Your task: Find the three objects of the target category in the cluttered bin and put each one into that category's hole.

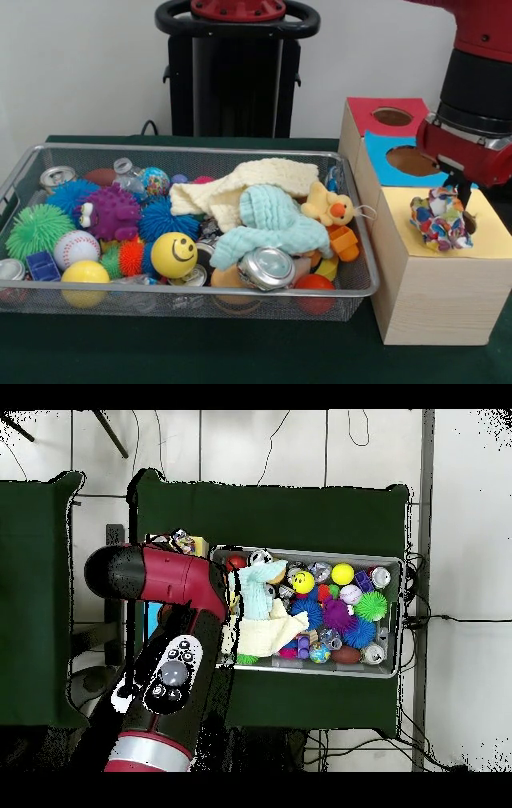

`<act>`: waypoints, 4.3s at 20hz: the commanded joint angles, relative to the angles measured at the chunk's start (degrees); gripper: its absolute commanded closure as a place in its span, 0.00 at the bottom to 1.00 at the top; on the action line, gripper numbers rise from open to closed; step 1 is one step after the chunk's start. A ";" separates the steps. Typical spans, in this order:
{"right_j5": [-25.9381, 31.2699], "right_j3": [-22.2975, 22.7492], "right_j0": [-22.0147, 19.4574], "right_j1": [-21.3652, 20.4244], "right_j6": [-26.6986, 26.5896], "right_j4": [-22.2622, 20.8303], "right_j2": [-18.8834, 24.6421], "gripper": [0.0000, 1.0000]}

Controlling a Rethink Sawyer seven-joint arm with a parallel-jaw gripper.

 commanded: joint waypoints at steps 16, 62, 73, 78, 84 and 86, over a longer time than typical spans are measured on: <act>-2.39 5.61 -0.70 3.45 10.34 3.55 8.48 0.00; 9.86 10.61 0.47 -9.79 10.59 3.22 6.26 1.00; 8.63 10.41 -0.23 -9.35 10.25 2.93 6.74 1.00; 7.65 11.25 -0.52 -9.07 9.75 2.71 6.80 1.00; 5.92 13.07 -1.22 -9.44 8.56 2.89 7.56 1.00; 5.78 13.66 -1.30 -9.70 8.32 2.87 7.62 1.00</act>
